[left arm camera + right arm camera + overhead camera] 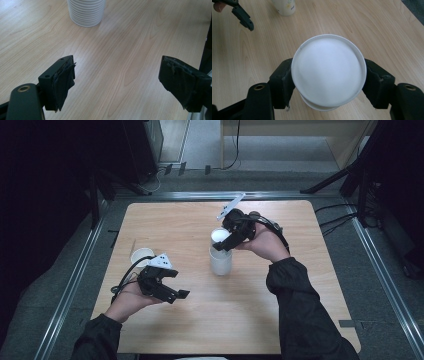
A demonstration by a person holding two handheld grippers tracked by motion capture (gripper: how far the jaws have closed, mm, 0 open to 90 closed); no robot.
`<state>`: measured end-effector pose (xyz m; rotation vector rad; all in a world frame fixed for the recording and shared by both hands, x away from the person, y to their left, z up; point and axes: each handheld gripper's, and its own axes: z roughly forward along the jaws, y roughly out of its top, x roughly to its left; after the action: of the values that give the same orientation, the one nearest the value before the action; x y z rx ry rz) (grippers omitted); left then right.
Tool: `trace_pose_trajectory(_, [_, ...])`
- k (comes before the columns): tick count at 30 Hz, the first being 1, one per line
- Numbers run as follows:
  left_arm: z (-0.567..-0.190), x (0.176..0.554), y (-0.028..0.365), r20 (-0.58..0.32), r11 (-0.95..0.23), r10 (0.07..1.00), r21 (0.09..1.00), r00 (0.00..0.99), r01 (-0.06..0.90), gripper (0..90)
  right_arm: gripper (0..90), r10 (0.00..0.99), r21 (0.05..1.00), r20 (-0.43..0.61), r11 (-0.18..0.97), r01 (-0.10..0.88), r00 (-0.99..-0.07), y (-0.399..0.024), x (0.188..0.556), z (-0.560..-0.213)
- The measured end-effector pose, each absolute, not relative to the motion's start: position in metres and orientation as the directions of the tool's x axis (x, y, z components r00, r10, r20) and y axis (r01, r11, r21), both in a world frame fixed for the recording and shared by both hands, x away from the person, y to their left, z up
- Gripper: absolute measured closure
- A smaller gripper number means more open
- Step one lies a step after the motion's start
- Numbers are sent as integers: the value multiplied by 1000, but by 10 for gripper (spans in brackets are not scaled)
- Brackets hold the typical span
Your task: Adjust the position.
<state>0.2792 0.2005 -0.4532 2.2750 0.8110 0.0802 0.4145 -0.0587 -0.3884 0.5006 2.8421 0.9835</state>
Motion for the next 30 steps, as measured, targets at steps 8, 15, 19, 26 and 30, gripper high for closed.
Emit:
trace_pose_trajectory(8, [-454,279,199,-167,-557,570,641,805,528,137,340,337,622,19,733,275,-941,-62,414,-384])
trace_pose_trajectory(15, [-453,278,199,-171,-553,566,646,806,526,137,344,345,634,27,720,283,-938,-64,413,-380])
trace_pose_trajectory(19, [-453,278,198,-170,-554,563,649,808,522,137,345,346,653,28,704,280,-938,-68,412,-373])
trace_pose_trajectory(26, [-452,277,198,-172,-551,559,654,811,519,137,346,353,684,18,678,269,-936,-76,406,-357])
trace_pose_trajectory(30, [-451,278,199,-173,-548,556,658,813,516,137,347,356,706,14,658,261,-934,-80,402,-346])
